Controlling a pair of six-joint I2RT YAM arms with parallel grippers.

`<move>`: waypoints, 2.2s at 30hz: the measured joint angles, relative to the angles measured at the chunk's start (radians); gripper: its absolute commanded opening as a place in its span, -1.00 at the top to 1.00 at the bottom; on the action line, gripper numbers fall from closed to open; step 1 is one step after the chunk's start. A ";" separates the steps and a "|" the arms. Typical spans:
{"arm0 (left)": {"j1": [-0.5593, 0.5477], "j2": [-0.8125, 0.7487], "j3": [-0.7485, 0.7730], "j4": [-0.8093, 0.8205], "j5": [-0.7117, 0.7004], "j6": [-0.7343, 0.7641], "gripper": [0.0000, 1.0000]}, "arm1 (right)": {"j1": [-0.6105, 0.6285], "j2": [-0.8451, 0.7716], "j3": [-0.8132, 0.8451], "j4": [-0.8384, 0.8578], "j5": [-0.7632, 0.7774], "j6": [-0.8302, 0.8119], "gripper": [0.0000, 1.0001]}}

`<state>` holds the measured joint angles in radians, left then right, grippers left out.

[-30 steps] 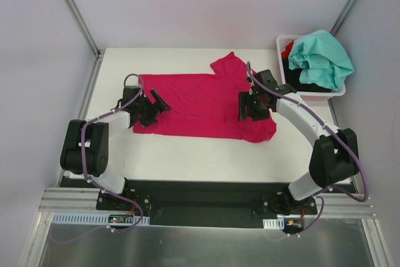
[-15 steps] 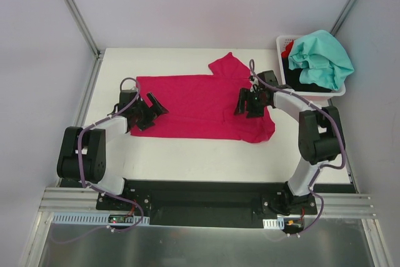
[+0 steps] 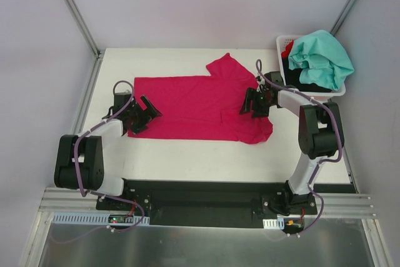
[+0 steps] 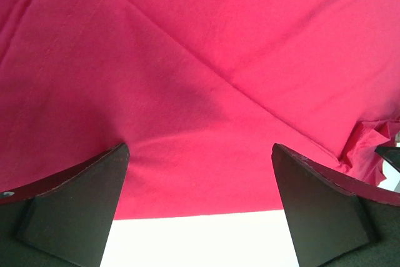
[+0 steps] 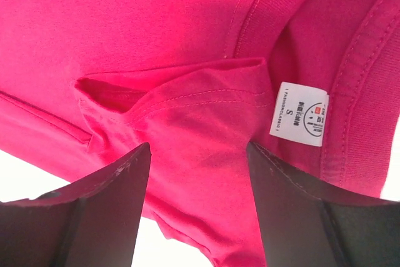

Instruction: Fold and stack the t-shirts

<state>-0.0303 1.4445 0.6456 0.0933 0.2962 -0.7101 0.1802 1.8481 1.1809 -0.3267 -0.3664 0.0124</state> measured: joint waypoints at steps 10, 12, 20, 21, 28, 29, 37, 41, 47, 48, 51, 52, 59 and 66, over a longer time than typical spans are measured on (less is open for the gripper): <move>0.013 -0.042 -0.016 -0.054 -0.028 0.012 -0.99 | 0.011 -0.018 0.005 -0.038 0.011 -0.012 -0.35; 0.013 -0.042 -0.016 -0.054 -0.028 0.012 -0.98 | 0.036 -0.066 0.005 -0.082 0.010 -0.003 -0.36; 0.013 -0.042 -0.016 -0.054 -0.028 0.012 -0.98 | 0.156 -0.372 -0.041 -0.143 -0.016 0.065 -0.32; 0.013 -0.042 -0.016 -0.054 -0.028 0.012 -0.98 | 0.157 -0.404 -0.072 -0.138 -0.016 0.071 -0.32; 0.013 -0.042 -0.016 -0.054 -0.028 0.012 -0.99 | 0.156 -0.406 -0.277 -0.135 -0.016 0.093 -0.29; 0.013 -0.042 -0.016 -0.054 -0.027 0.012 -0.98 | 0.156 -0.393 -0.297 -0.133 -0.016 0.093 -0.29; 0.013 -0.042 -0.016 -0.054 -0.028 0.012 -0.98 | 0.155 -0.307 -0.314 -0.108 0.023 0.092 -0.29; 0.013 -0.042 -0.017 -0.054 -0.028 0.012 -0.98 | 0.153 -0.268 -0.311 -0.105 0.063 0.088 -0.29; 0.013 -0.042 -0.018 -0.053 -0.028 0.012 -0.99 | 0.126 -0.243 -0.280 -0.104 0.093 0.087 -0.29; 0.013 -0.043 -0.018 -0.053 -0.028 0.012 -0.98 | 0.120 -0.237 -0.272 -0.105 0.100 0.084 -0.29; 0.013 -0.043 -0.018 -0.053 -0.027 0.012 -0.98 | 0.105 -0.222 -0.252 -0.113 0.119 0.082 -0.29; 0.013 -0.044 -0.018 -0.054 -0.027 0.012 -0.98 | 0.102 -0.219 -0.246 -0.119 0.130 0.080 -0.29; 0.034 -0.048 -0.022 -0.056 -0.021 0.012 -0.98 | 0.080 -0.199 -0.210 -0.180 0.205 0.050 -0.29; 0.045 -0.051 -0.022 -0.063 -0.019 0.012 -0.98 | 0.067 -0.200 -0.201 -0.231 0.266 0.035 -0.29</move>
<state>0.0151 1.3930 0.6239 0.0307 0.2775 -0.6983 0.2474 1.6485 0.9798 -0.5575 -0.1009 0.0479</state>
